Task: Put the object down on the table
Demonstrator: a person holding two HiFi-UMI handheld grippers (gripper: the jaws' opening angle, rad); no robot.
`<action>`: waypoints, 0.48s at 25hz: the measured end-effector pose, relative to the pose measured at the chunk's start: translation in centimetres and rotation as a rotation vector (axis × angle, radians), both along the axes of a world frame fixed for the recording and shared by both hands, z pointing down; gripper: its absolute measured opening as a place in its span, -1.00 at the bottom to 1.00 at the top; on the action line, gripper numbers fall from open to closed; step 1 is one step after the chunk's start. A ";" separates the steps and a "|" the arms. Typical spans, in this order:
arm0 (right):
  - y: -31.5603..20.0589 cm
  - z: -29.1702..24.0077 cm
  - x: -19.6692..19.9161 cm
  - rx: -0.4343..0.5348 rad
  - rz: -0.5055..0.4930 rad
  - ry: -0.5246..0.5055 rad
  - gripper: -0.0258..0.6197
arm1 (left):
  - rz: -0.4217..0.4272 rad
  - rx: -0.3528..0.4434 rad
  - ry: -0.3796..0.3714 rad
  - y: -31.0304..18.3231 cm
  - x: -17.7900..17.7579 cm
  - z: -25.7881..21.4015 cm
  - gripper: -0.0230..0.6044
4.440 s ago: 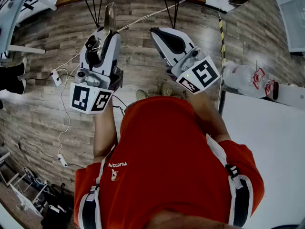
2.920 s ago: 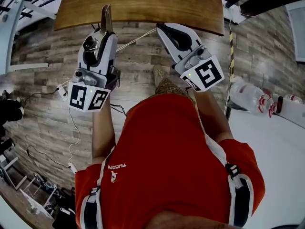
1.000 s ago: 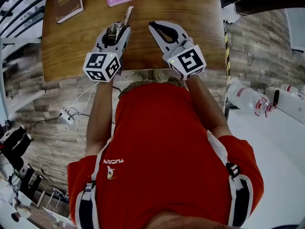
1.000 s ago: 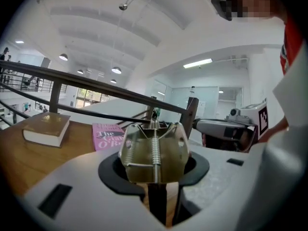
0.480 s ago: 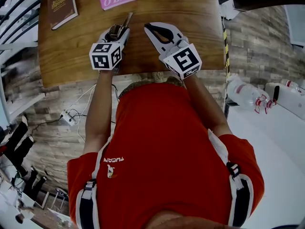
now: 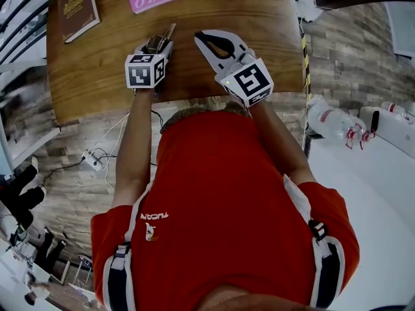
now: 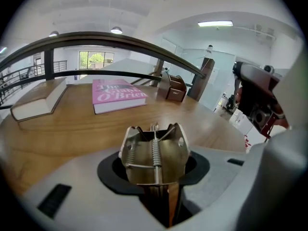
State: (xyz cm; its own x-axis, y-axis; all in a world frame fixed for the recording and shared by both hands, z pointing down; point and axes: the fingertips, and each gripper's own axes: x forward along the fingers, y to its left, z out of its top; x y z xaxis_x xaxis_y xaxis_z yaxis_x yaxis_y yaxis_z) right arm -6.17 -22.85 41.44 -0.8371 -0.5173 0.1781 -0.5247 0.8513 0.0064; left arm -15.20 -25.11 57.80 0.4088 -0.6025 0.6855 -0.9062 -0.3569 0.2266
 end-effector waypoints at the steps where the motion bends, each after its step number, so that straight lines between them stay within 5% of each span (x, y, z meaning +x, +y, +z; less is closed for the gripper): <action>1: 0.0 0.0 0.1 -0.001 0.002 0.000 -0.84 | 0.000 0.000 -0.001 0.0 0.0 0.0 -0.38; 12: 0.5 0.0 1.1 -0.003 0.000 -0.003 -0.84 | -0.072 0.093 -0.035 -0.5 -1.4 -1.1 0.00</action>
